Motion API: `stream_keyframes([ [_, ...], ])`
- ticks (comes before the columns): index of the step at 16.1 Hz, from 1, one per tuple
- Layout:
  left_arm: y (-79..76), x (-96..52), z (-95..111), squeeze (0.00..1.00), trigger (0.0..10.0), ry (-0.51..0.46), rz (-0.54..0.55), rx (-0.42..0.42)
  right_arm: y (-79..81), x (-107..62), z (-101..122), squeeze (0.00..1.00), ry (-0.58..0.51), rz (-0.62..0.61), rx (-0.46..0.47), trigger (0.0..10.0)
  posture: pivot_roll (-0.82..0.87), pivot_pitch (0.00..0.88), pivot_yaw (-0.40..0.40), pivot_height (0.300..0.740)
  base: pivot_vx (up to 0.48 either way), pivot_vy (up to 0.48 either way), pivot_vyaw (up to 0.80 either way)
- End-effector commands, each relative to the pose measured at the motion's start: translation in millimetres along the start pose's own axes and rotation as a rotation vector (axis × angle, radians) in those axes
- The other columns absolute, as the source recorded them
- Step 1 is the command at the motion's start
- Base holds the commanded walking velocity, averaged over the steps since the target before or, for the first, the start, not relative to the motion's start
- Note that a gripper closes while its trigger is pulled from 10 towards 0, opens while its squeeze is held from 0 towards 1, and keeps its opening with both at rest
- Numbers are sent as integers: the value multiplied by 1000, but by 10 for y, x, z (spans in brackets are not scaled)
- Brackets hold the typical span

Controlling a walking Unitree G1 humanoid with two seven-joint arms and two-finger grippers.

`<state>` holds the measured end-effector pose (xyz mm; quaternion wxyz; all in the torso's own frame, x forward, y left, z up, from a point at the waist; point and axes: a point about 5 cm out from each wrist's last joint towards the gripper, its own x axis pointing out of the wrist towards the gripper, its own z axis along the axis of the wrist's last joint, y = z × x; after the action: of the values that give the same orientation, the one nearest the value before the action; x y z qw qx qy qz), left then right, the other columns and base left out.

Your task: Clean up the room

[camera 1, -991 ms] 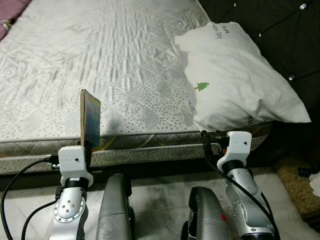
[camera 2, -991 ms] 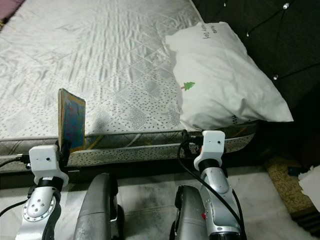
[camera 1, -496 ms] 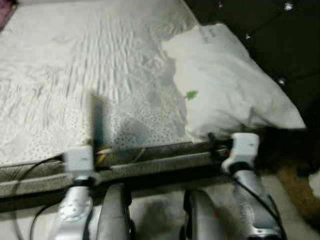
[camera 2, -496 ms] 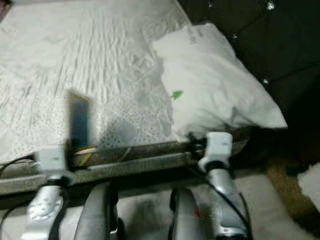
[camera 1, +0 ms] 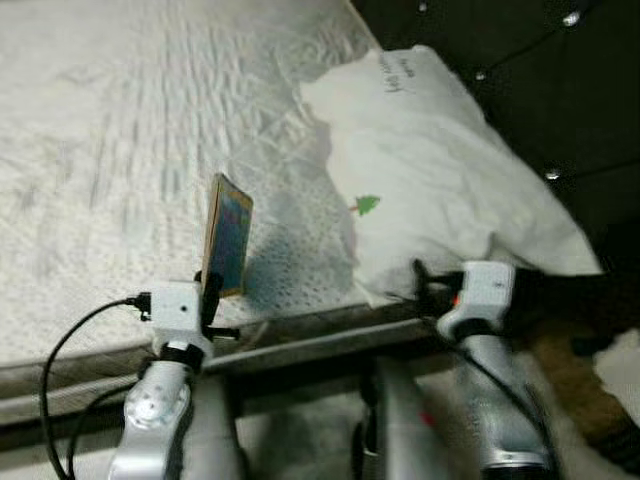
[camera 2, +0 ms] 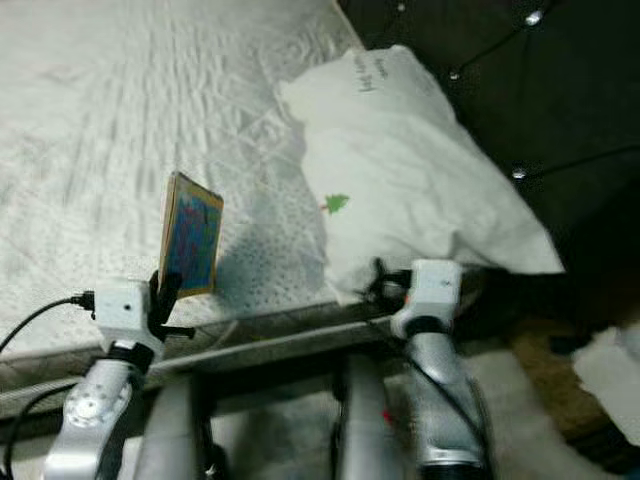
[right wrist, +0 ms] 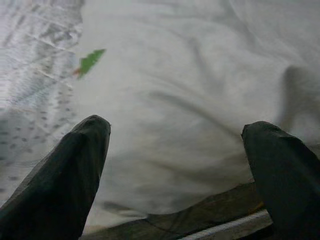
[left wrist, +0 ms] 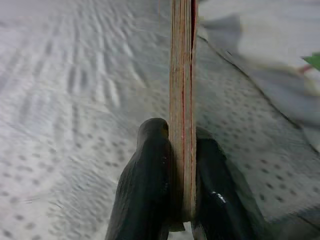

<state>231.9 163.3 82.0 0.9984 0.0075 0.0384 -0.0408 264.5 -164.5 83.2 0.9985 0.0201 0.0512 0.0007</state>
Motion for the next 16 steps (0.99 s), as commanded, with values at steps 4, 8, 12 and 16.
stream_keyframes([
  [4,-108,139,-90,0,10000,112,-44,-253,-44,-27,-1,0,3,-9,-8,10000,-3,110,0,574,0,0,0],
  [8,-305,282,-31,0,10000,158,-100,-418,-213,-119,23,0,3,-29,-55,10000,-40,95,-7,574,0,0,0],
  [12,-541,404,201,0,10000,155,-167,-560,-295,-302,-40,0,46,-2,-72,10000,-51,86,-14,574,0,0,0],
  [16,-581,445,220,0,10000,196,-165,-629,-280,-309,-44,0,50,1,-71,10000,-62,72,-10,574,0,0,0],
])
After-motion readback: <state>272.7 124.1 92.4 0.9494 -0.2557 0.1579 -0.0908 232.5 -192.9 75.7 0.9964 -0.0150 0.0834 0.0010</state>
